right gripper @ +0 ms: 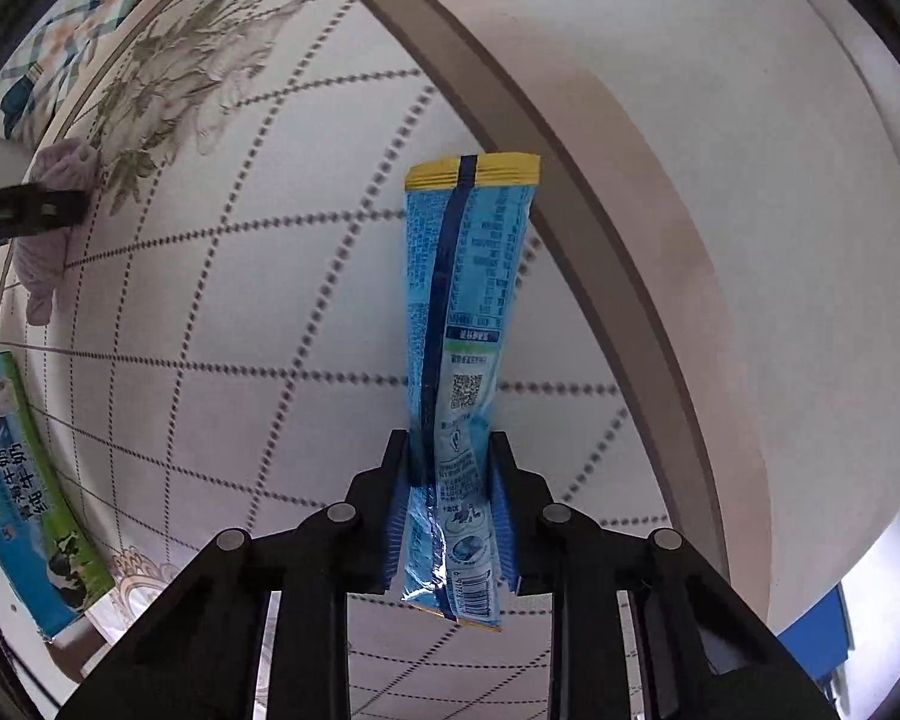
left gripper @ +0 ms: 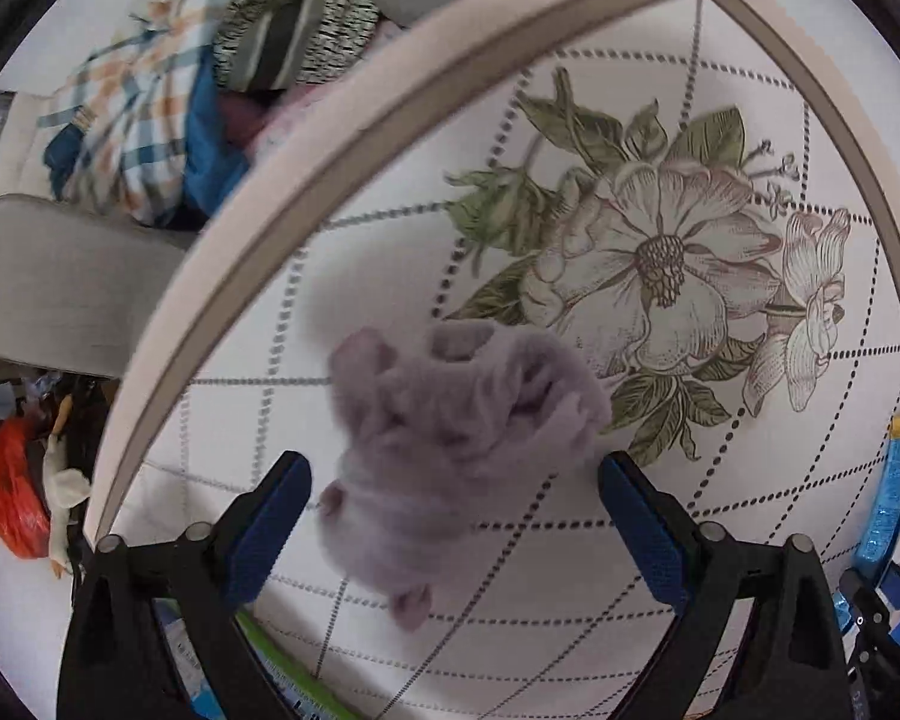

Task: Organize soft objects
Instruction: 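Grasp the lilac plush toy with the left tool while the right tool grasps the blue stick pack, then drop the plush toy and blue stick pack into the box, opening both tools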

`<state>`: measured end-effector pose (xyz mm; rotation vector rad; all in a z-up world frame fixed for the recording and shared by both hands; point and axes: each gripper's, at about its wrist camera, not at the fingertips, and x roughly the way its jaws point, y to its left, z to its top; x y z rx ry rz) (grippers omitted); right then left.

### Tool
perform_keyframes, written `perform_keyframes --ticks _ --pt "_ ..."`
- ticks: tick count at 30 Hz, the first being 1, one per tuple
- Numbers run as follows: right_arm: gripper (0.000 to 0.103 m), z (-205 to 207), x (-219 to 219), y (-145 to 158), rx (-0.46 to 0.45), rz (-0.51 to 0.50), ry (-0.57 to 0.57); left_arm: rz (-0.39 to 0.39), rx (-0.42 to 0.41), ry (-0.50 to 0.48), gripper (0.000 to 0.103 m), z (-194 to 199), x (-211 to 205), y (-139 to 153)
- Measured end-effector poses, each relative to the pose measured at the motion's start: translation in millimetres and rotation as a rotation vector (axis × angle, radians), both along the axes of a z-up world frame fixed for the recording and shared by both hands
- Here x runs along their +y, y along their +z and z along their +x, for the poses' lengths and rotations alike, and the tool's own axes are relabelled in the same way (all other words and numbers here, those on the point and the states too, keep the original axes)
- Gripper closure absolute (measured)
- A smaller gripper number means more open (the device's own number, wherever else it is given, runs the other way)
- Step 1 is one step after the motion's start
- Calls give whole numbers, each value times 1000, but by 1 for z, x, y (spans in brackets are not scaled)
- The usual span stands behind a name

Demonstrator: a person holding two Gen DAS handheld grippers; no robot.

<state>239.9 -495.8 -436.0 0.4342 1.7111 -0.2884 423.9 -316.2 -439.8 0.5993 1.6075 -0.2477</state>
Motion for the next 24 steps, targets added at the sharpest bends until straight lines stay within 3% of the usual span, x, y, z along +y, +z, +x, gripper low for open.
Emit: perform_keyframes --ticks 2,4,13,18,24 --pt "77 7 3 -1 6 -6 10 -57 21 44 31 1 4 1" --pt "79 15 10 0 4 -10 22 -59 13 82 64 1 10 4" --pt "87 26 50 25 -36 -16 53 -164 42 200 66 -10 43 15" --pt "87 26 70 60 -102 17 56 -293 43 263 66 -34 70 50" --pt "87 13 95 100 -185 87 61 -356 -56 268 66 -80 112 113"
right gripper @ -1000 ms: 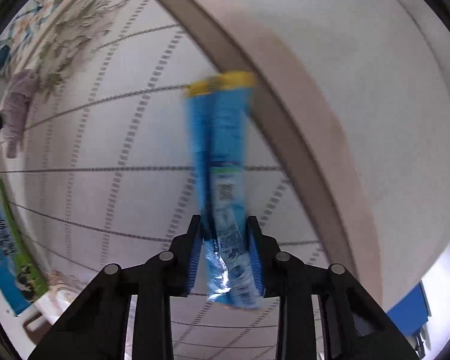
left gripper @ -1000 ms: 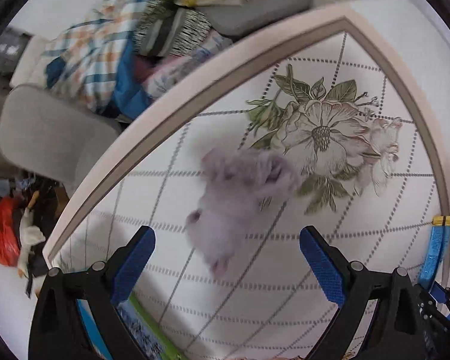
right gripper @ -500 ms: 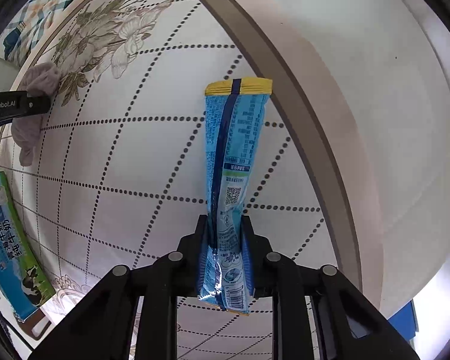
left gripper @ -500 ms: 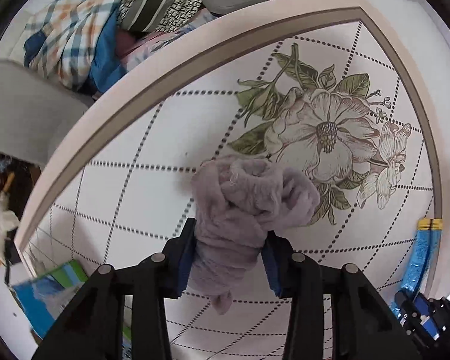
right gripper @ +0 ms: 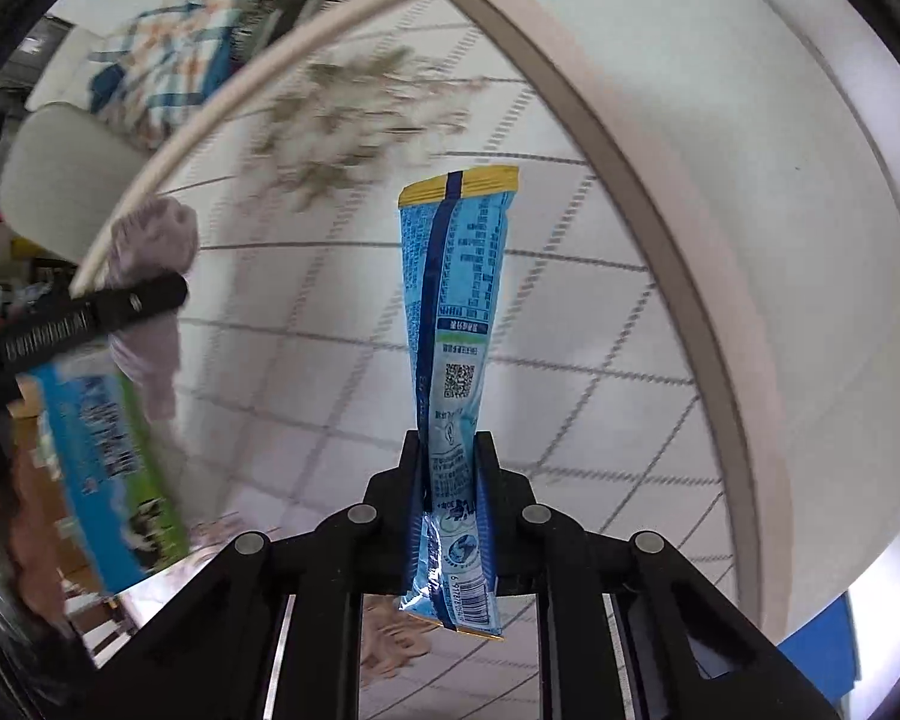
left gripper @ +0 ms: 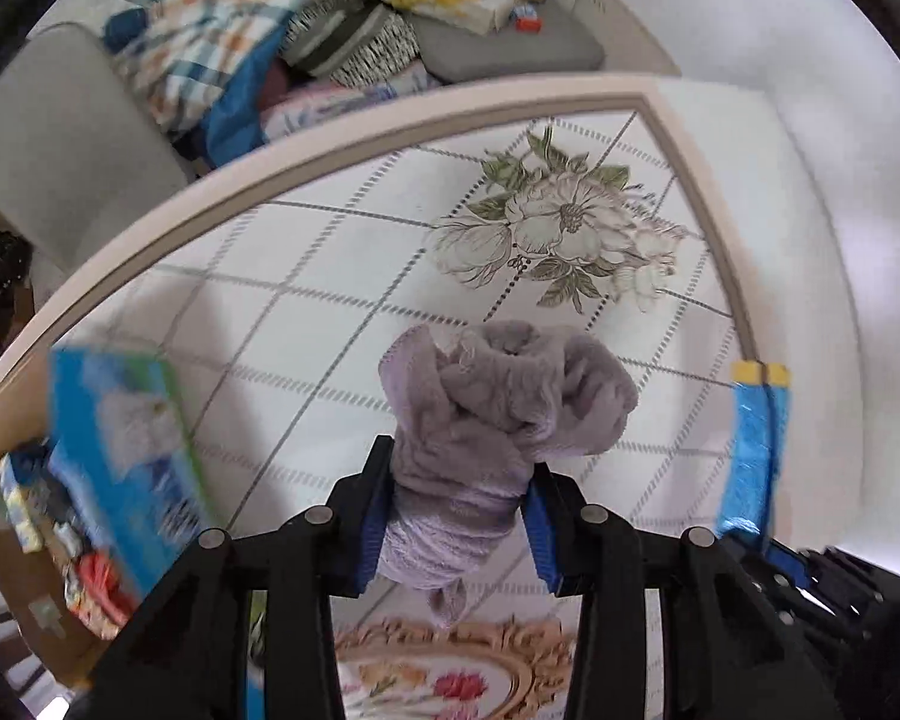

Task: Organize soft objects
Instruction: 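Drop the plush toy and blue stick pack into the box, opening both tools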

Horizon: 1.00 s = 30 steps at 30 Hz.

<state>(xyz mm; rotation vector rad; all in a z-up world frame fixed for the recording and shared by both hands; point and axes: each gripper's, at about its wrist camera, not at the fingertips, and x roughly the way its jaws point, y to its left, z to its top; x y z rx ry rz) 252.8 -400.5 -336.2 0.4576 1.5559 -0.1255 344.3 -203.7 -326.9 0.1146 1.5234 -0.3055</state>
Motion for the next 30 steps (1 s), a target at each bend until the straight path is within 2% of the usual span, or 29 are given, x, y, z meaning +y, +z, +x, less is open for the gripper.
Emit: perform_keyframes --ticks 6,8,12,14,18,23,26,30 --pt "87 -15 60 55 -87 81 80 -101 -84 115 66 -48 72 72" --pt "87 -19 94 73 -117 96 125 -117 -118 167 66 -63 109 96" --pt "87 -20 158 97 -158 116 198 -117 -161 250 66 -80 180 123" --pt "87 -18 190 105 -166 117 234 -93 -182 298 66 -87 218 128" --pt "87 -10 256 104 -159 101 291 -57 -172 405 66 -95 290 120" --pt "87 5 316 79 -120 49 329 1 -113 505 66 -100 364 85" --pt "87 12 341 60 -97 -1 347 18 -54 540 66 -98 393 53" --pt "87 22 357 32 -73 -72 365 51 -3 561 66 -94 409 22"
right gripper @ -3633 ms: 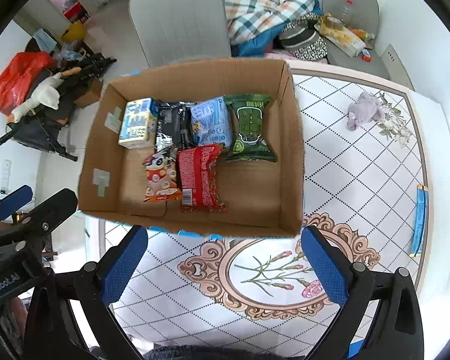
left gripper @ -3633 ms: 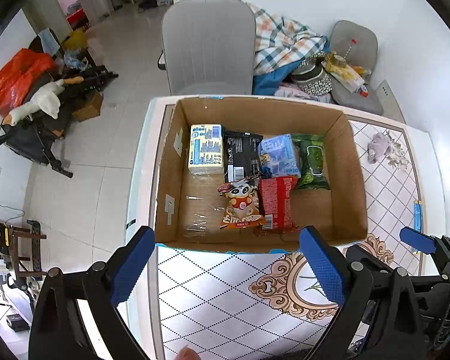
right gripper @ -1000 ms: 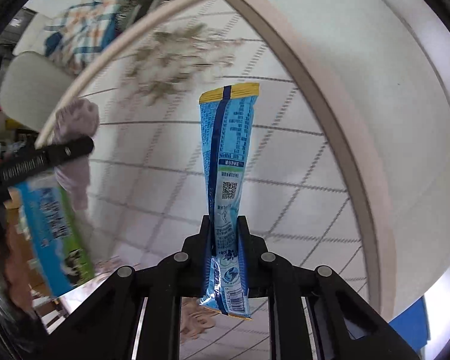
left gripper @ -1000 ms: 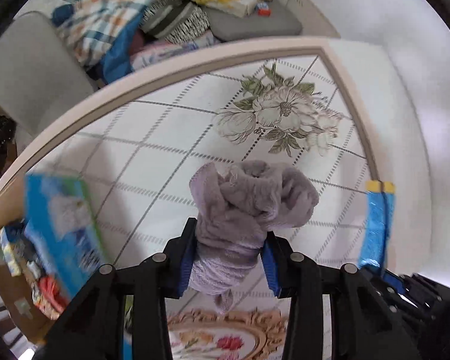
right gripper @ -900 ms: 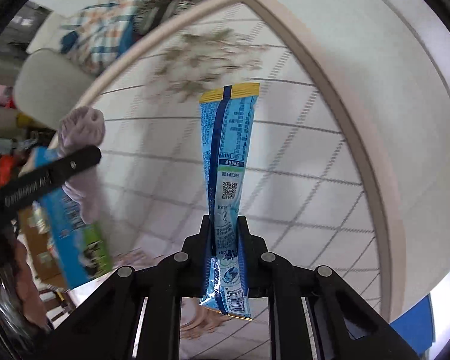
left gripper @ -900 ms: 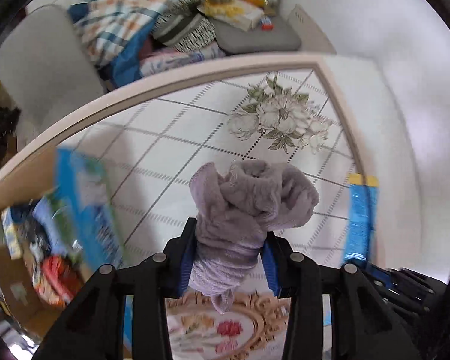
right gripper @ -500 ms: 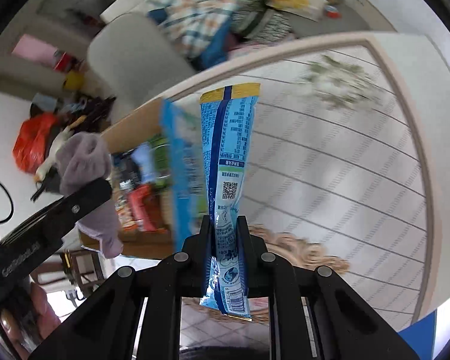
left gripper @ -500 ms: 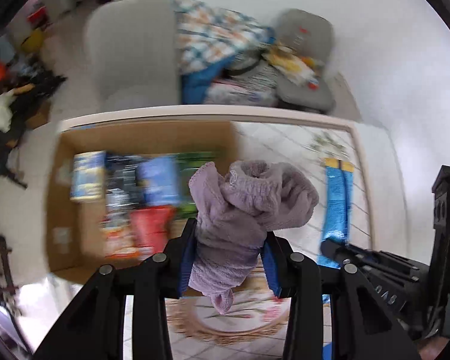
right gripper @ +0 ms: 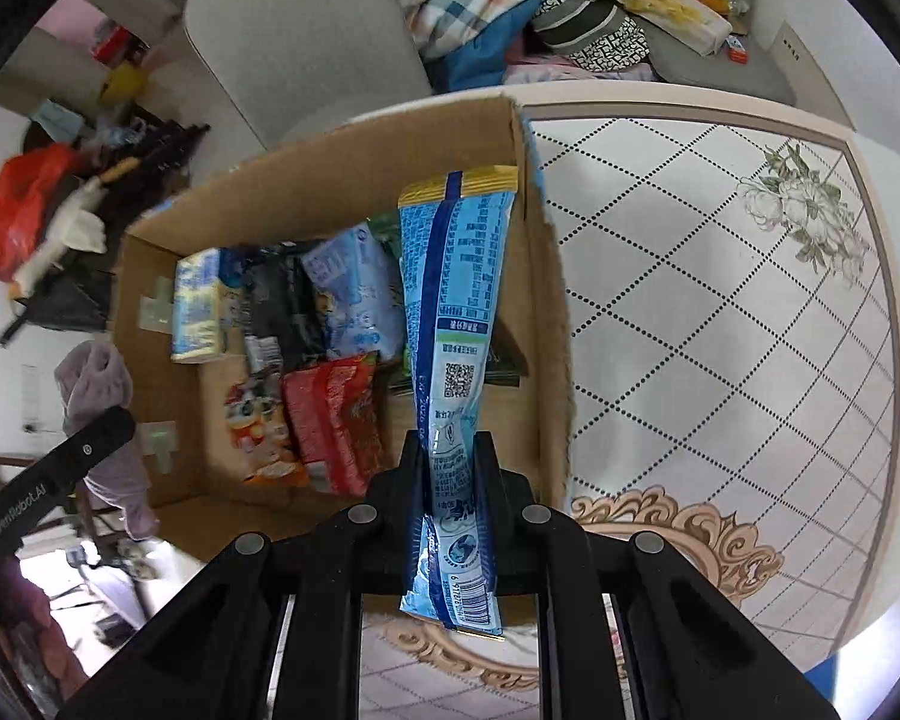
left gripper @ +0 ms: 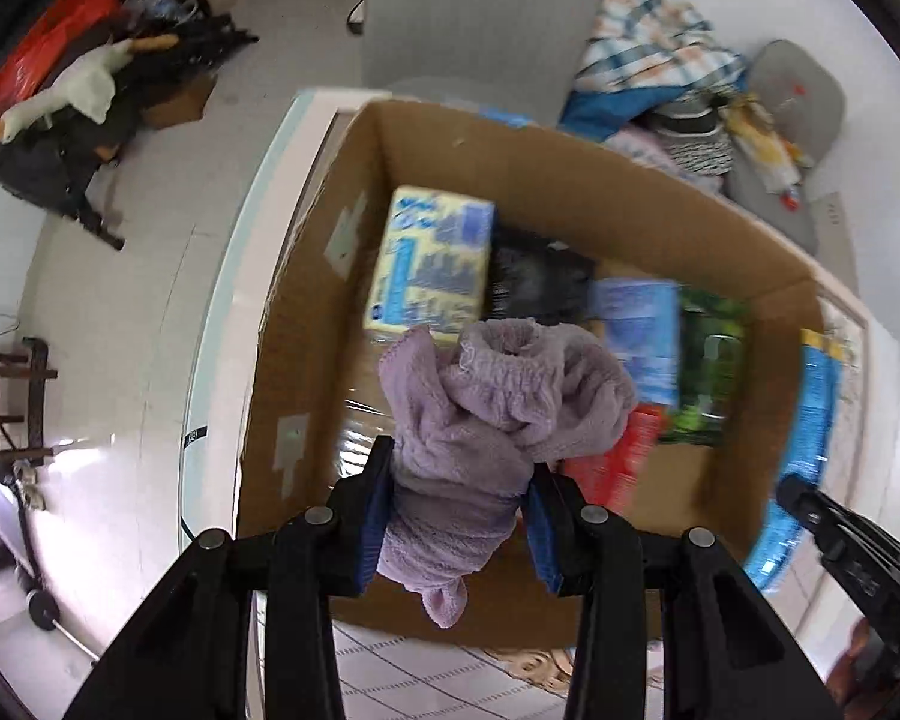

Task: Organize soft objects
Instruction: 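Drop the plush toy and blue stick pack into the box, opening both tools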

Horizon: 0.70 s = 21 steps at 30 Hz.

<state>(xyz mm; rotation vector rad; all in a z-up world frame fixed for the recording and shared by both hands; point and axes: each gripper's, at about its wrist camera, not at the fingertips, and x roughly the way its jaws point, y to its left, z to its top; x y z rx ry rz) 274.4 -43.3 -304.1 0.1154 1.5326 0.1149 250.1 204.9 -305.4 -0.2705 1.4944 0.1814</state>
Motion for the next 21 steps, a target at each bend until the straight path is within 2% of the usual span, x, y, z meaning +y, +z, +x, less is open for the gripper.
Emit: perform_keyframes --ticks 4,9,14,16,18,21 --pt "87 5 7 -18 17 -39 7 -11 79 12 66 3 7 -35" --pt "87 9 5 -34 17 -72 -7 -10 115 -15 64 4 0 -53" --pt "84 11 5 -43 23 -79 -7 1 147 -41 63 4 -7 -56" --pt "70 11 5 -42 21 -89 -8 4 159 -61 61 2 -15 -56" --pt "48 11 6 -38 16 -73 -12 20 153 -82 59 2 -20 -50" --pt "44 9 8 -31 15 -61 -8 6 124 -78 55 -1 -24 -36"
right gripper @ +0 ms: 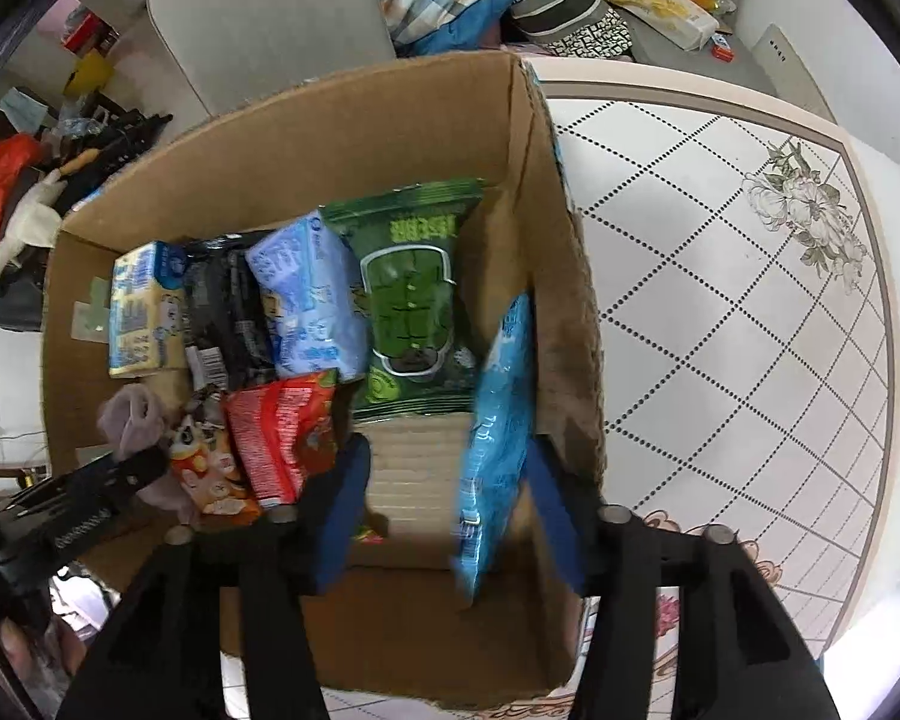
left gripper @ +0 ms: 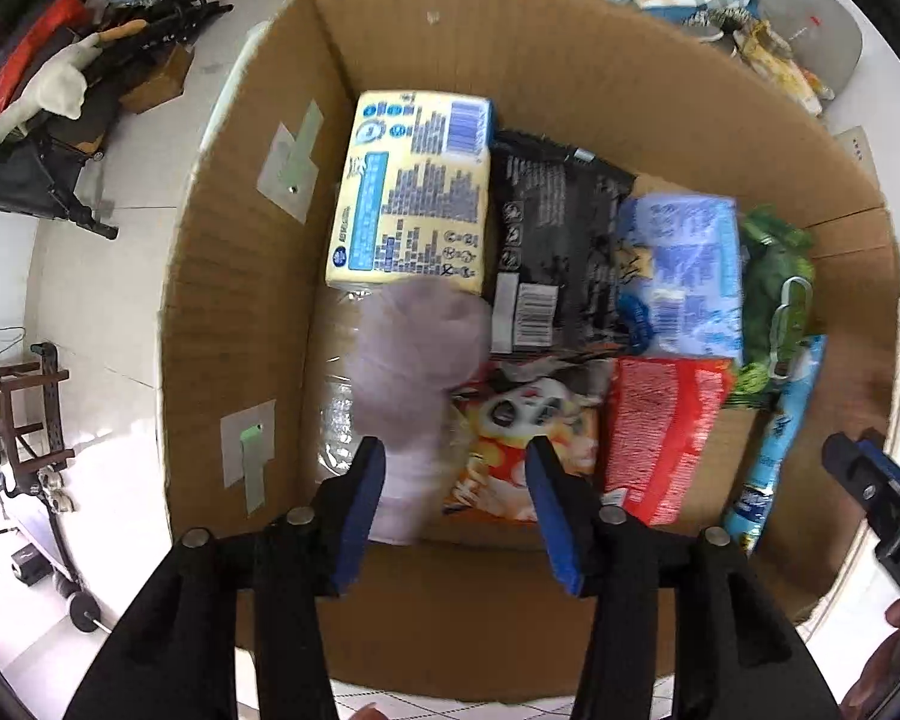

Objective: Organize soft objects

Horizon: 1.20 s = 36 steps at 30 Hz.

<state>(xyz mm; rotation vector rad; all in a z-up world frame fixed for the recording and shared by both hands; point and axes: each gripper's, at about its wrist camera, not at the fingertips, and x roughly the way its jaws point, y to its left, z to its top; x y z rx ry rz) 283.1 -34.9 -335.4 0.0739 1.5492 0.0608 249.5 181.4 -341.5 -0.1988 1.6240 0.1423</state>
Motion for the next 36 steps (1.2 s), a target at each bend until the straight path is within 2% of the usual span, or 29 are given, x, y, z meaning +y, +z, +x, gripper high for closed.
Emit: perform_keyframes --ticks 2,6,10,12,13,16,26,31,36 --pt "41 -2 3 6 -4 1 14 -8 -24 2 49 -2 -1 11" --pt "38 -11 7 18 -3 5 43 -5 -101 1 15 -5 -5 36" --pt "26 -22 13 30 -25 -4 73 24 -161 -11 3 -12 -4 60" --pt "4 -27 15 34 -31 -22 91 38 -190 -16 3 -19 -6 68" --pt "0 -29 15 35 -33 -31 96 44 -210 -16 3 -24 -8 75" --pt "0 -35 12 42 -61 -64 84 58 -238 -24 3 -25 -5 75" --pt "0 -52 2 66 -98 -52 64 66 -284 -26 3 -41 -13 97" --pt "0 -64 -3 94 -137 -22 63 61 -335 -25 3 -58 -21 134" --pt "0 -93 -13 155 -227 16 69 85 -428 -40 3 -86 -35 195"
